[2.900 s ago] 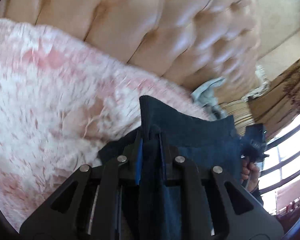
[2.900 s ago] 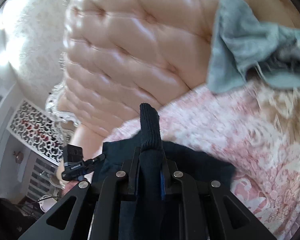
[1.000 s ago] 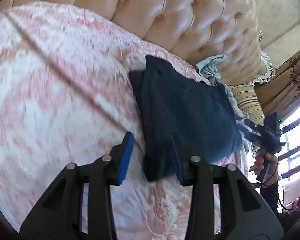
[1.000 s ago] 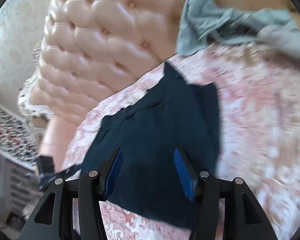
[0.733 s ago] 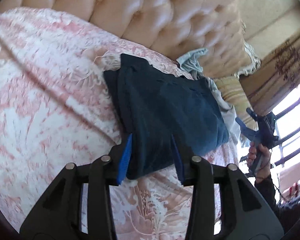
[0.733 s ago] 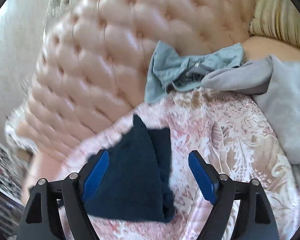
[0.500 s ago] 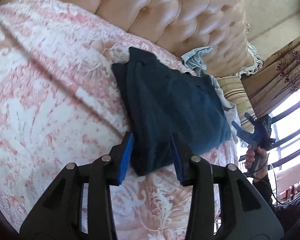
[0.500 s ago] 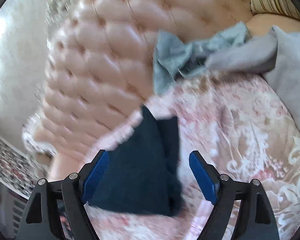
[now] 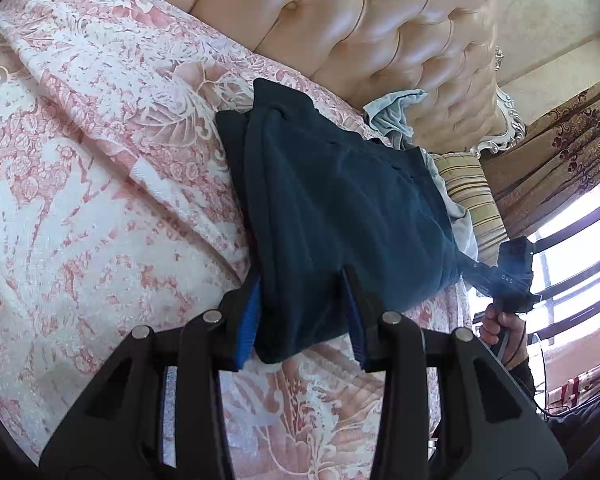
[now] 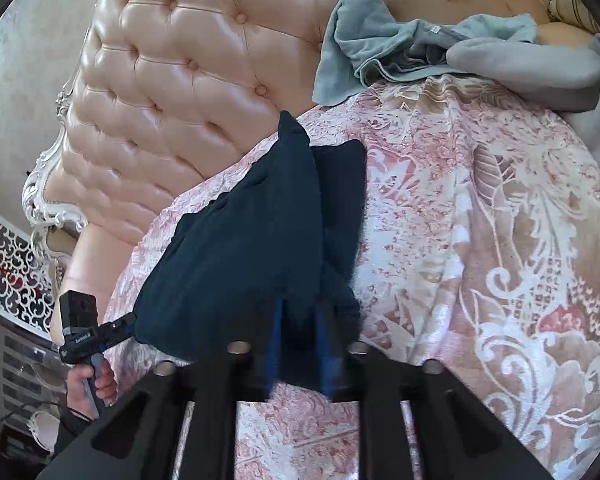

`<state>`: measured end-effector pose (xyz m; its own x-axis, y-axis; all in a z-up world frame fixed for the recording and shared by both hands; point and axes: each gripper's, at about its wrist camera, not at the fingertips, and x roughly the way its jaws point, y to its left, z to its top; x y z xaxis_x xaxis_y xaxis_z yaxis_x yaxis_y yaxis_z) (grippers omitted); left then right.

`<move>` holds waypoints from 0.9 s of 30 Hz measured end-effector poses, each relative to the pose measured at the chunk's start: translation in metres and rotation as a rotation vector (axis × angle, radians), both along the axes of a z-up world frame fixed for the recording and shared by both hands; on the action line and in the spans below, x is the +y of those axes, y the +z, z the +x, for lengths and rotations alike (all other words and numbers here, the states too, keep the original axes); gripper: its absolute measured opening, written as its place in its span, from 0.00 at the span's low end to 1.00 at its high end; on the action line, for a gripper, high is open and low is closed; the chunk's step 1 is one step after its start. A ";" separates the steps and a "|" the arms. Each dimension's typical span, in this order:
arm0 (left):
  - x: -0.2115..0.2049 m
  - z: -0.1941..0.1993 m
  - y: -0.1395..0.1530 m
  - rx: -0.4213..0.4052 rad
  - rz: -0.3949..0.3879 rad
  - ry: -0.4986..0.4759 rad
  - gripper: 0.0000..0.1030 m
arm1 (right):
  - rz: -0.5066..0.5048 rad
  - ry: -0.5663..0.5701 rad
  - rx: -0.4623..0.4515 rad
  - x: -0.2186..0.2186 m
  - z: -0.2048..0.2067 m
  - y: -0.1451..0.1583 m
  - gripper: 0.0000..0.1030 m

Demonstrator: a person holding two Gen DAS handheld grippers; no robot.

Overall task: Fold clothes
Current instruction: 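Grasp the edge of the navy bundle with both tools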

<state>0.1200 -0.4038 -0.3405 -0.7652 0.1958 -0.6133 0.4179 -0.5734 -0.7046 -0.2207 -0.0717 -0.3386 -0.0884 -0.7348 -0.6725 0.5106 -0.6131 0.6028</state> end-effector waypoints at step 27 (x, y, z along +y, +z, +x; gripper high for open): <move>-0.020 0.017 0.002 -0.046 -0.018 0.033 0.28 | 0.075 -0.006 -0.091 0.015 0.001 0.002 0.23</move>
<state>0.1375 -0.4235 -0.3385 -0.7418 0.1592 -0.6514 0.4690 -0.5712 -0.6736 -0.2195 -0.0563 -0.3366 -0.0289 -0.6817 -0.7311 0.4518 -0.6613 0.5988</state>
